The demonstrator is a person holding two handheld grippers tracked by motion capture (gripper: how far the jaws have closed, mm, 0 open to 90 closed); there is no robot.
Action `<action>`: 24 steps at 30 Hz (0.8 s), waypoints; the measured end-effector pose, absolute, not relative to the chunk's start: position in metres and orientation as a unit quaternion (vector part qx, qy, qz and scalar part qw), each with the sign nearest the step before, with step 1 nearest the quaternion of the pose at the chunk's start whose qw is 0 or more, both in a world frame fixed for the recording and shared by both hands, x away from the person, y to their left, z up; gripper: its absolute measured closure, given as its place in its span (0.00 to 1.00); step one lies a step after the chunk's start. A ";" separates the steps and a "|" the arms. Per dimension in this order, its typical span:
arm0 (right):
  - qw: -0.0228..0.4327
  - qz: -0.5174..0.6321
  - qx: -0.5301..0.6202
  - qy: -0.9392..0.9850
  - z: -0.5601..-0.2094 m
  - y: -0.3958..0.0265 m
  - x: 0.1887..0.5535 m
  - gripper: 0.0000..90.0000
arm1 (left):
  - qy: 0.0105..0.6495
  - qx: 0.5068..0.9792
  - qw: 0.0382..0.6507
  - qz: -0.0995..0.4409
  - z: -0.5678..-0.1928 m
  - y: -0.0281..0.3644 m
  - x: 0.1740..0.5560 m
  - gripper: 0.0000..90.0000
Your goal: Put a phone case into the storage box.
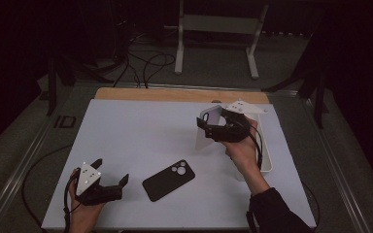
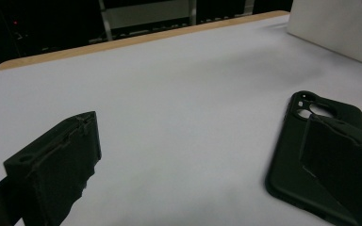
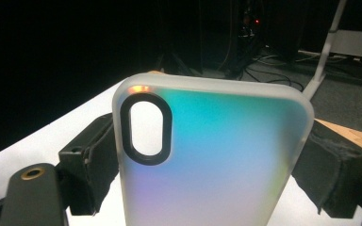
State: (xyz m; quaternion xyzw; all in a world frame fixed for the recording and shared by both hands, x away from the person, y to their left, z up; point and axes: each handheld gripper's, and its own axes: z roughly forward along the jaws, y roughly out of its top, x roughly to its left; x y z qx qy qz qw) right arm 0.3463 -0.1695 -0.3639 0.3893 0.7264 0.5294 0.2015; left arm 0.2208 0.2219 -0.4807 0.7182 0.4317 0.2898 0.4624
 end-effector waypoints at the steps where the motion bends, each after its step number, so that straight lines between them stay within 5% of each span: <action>1: 0.204 0.528 0.390 0.726 -0.364 -0.171 0.348 0.18 | 0.432 0.718 0.463 0.290 -0.481 0.222 0.221 0.00; 24: 0.226 0.519 0.409 0.716 -0.358 -0.181 0.367 0.18 | 0.432 0.720 0.460 0.288 -0.481 0.221 0.221 0.00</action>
